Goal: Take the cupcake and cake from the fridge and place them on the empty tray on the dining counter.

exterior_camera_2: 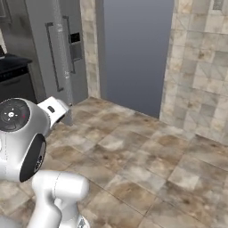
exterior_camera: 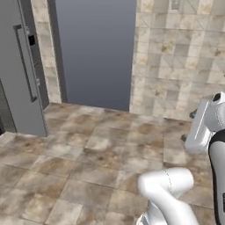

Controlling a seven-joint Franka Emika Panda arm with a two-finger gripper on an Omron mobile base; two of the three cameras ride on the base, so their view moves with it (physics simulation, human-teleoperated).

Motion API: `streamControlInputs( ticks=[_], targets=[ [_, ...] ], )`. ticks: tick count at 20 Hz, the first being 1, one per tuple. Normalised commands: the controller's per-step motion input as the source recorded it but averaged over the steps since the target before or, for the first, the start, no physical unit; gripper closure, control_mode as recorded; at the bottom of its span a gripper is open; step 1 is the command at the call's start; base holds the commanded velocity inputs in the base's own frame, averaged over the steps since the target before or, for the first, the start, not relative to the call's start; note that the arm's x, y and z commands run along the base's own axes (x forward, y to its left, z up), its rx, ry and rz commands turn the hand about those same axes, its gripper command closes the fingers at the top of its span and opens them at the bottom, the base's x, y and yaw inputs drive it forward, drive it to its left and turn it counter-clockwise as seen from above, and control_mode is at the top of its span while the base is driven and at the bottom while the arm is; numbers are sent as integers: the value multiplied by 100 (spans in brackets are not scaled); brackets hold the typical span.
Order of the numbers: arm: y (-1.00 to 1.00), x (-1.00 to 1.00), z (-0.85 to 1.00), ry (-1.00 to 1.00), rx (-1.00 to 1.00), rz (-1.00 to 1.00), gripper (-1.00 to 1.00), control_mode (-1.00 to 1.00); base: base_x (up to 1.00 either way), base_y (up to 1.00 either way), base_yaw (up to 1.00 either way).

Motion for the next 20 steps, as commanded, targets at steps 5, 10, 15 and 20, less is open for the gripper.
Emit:
streamControlInputs(
  ticks=[5,10,15,20],
  targets=[
    [0,0,0,0,0,0,-100,100,100,-30,6],
    [0,0,0,0,0,0,-100,100,100,-23,26],
    [0,0,0,0,0,0,-100,100,100,-10,44],
    [0,0,0,0,0,0,-100,100,100,-21,53]
  ],
)
